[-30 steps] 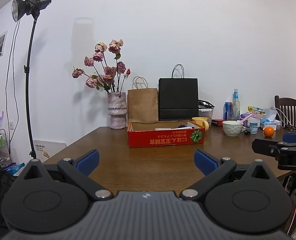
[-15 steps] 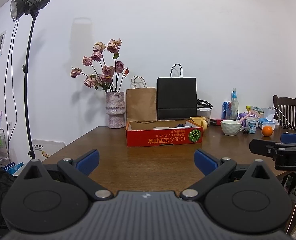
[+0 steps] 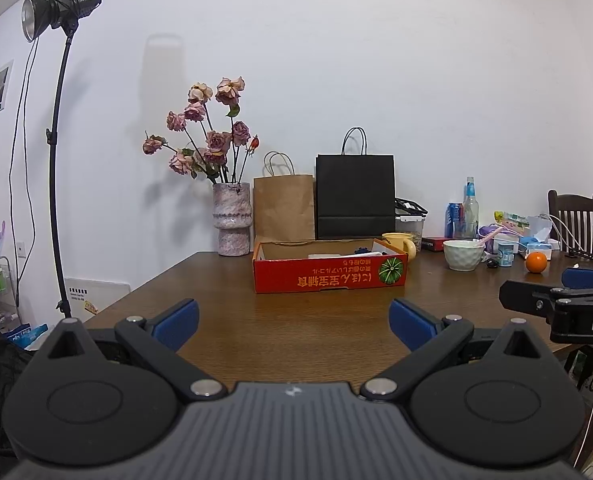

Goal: Organize rigid objects

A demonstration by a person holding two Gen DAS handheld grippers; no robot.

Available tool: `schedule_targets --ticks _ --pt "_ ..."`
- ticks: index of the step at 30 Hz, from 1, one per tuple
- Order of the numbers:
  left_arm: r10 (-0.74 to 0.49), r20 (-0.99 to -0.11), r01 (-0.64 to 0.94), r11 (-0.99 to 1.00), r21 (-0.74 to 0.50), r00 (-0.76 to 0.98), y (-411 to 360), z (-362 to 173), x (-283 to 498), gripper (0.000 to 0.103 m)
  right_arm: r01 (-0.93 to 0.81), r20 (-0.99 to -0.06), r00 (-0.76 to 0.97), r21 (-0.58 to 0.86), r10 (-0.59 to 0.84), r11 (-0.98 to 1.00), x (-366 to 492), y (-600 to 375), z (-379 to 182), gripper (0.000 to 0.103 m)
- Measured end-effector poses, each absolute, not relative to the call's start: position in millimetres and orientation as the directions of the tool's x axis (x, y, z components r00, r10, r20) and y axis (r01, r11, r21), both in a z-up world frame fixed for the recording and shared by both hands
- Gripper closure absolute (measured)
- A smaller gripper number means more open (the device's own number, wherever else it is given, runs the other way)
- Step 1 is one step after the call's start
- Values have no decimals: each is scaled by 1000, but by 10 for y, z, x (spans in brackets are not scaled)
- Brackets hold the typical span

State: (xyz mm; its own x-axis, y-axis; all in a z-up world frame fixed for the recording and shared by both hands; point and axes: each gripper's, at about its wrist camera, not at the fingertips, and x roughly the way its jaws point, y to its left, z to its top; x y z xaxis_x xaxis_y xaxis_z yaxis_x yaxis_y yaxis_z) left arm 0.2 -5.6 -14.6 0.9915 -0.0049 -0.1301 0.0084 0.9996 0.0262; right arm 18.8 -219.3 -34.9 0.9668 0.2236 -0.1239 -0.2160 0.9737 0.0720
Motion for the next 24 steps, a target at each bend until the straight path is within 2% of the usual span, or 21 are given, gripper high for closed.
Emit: schedule_targets --ticks 24 --pt "-7 -131 10 1000 26 991 -38 -149 4 0 -219 -127 966 70 226 973 182 -2169 -386 0"
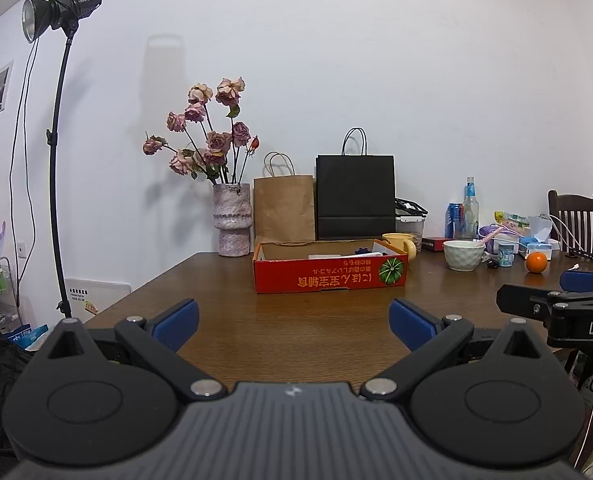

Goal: Organize rigid objects

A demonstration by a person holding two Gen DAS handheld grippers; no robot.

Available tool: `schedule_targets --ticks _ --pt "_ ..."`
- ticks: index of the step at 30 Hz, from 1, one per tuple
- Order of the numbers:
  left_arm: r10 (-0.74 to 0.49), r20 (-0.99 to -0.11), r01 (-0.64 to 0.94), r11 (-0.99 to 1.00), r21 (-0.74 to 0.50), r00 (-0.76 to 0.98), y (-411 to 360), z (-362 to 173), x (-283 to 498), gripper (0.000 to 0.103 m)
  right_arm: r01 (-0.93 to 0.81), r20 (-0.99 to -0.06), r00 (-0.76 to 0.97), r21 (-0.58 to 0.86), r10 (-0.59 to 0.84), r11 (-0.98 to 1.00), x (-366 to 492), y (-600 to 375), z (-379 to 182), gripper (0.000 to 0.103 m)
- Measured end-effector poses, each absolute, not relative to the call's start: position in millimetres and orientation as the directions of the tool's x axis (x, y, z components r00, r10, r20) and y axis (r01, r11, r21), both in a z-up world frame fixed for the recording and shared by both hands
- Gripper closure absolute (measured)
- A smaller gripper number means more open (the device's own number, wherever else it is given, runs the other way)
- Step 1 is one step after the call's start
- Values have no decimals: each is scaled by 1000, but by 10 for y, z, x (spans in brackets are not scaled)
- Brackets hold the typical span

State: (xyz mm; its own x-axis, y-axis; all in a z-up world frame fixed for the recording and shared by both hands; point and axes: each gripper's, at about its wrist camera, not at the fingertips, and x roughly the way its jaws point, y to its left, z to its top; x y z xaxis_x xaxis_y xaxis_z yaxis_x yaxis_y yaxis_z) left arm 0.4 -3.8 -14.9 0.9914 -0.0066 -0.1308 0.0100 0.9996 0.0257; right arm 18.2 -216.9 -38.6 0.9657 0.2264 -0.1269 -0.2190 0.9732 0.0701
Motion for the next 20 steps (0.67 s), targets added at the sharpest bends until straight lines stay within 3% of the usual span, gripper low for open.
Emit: schedule_targets --ticks 20 --pt "-9 -129 13 1000 24 992 -15 -144 9 0 -219 -128 965 70 227 973 184 -2172 -379 0"
